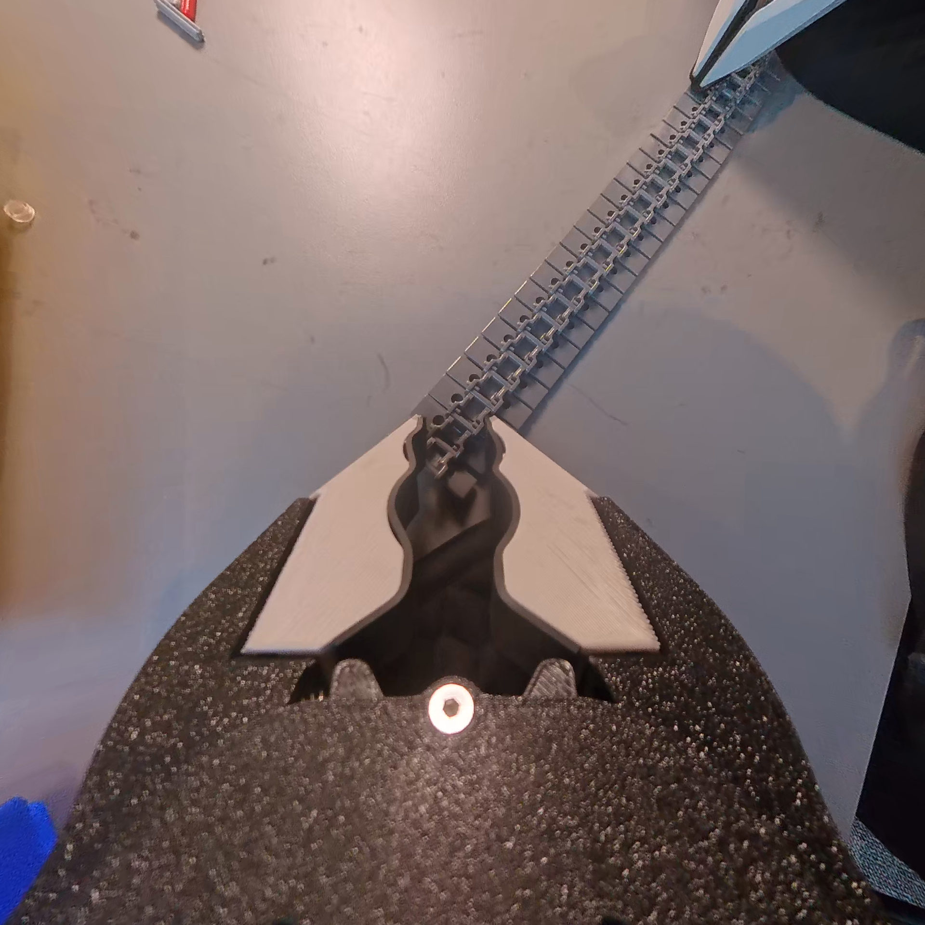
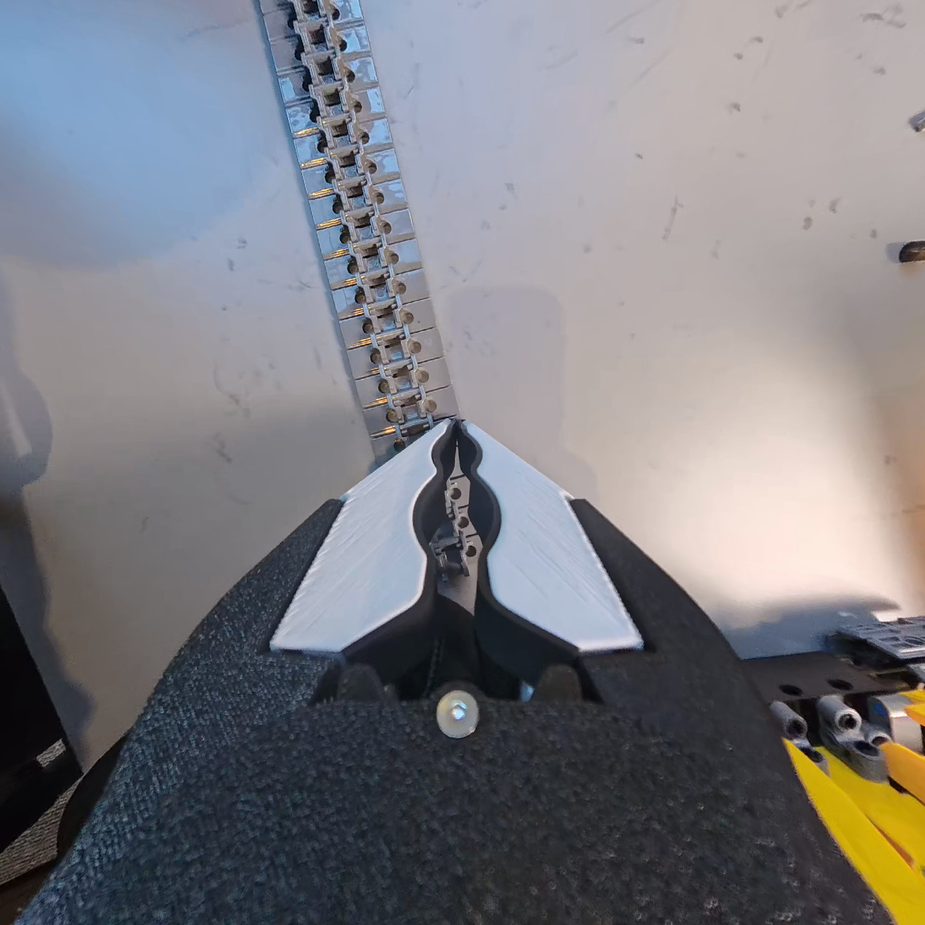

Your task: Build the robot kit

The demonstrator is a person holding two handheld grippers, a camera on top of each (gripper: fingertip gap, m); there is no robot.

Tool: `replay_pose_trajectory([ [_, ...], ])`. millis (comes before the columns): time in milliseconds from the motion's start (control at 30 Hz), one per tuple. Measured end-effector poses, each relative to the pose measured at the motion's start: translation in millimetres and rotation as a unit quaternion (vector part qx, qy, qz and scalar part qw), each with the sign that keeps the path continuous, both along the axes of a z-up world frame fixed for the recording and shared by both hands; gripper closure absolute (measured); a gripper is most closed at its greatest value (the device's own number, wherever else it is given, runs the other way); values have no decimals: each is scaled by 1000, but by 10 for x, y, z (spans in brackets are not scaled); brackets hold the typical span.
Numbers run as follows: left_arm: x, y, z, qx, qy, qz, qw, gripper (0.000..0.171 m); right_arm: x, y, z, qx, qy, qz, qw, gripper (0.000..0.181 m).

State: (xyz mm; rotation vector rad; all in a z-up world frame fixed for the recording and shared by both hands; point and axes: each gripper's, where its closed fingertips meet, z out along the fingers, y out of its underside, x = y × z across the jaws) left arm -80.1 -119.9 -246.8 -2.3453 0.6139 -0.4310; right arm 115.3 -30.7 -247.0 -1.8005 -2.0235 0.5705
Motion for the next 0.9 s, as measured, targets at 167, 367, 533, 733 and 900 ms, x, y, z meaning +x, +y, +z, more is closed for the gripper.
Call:
replay_pose_trajectory([
  [167, 1, 1, 1, 1, 1, 0, 1000, 150, -98, -42, 30, 1, 11, 11, 1000, 181],
  [367, 2, 0, 4, 2, 0, 0, 1000, 150, -118, -51, 4, -1, 5, 16, 1000, 181],
  [533, 5, 0, 7, 3, -1, -1, 1000, 150, -217, -93, 27, -2, 15, 25, 1000, 181],
  [733, 6, 0, 10, 4, -2, -1, 1000, 150, -268, -102, 33, -5, 19, 28, 999, 181],
  [900, 6, 0, 11, 5, 0, -1, 1000, 150, -337, -133, 18, -5, 16, 37, 999, 181],
])
